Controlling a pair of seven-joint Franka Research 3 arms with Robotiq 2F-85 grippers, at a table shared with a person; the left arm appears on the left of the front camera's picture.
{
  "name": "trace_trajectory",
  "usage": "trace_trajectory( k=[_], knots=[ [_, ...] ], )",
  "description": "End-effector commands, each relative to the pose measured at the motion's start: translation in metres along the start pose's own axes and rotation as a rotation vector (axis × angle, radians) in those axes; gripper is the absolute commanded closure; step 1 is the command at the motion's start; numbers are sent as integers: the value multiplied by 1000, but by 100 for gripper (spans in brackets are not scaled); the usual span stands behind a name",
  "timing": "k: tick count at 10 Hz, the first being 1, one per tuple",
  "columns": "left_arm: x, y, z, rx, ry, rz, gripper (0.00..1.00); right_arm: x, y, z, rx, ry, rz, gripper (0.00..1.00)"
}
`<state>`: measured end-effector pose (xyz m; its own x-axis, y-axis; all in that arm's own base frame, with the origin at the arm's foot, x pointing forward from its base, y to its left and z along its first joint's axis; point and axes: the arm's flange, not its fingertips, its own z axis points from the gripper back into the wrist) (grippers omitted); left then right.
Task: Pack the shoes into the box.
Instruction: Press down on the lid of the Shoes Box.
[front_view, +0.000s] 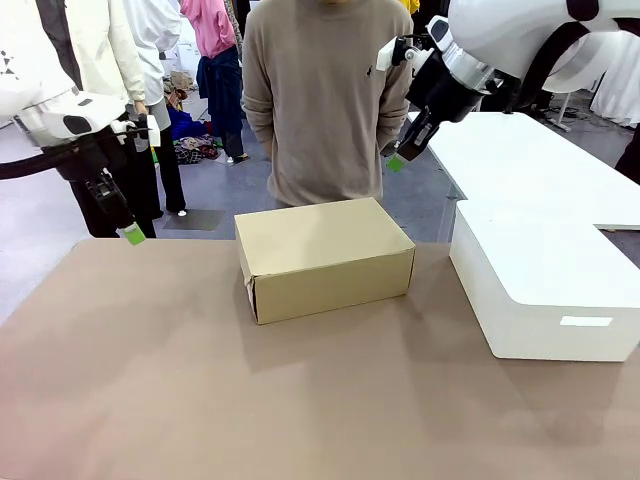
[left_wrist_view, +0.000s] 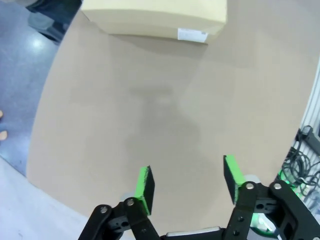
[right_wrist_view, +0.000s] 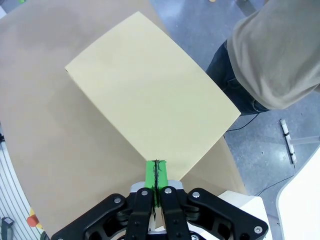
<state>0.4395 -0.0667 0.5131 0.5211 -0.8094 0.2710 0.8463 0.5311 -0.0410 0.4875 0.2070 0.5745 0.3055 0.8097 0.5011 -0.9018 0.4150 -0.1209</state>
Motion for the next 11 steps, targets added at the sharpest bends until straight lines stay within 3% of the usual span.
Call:
trace_trajectory(
  k=[1, 4, 5, 11],
  knots=[
    [1, 1, 9, 25, 43, 6, 0, -7, 3, 0, 9, -10, 5, 100],
    [-4, -6, 20, -30, 122, -40, 0, 10, -1, -10, 14, 16, -3, 100],
    [0, 0, 8, 4, 53, -27, 0, 20, -4, -18, 16, 16, -5, 100],
    [0, 0, 8, 4, 53, -27, 0, 67, -24, -110, 29, 100, 19, 100]
  ],
)
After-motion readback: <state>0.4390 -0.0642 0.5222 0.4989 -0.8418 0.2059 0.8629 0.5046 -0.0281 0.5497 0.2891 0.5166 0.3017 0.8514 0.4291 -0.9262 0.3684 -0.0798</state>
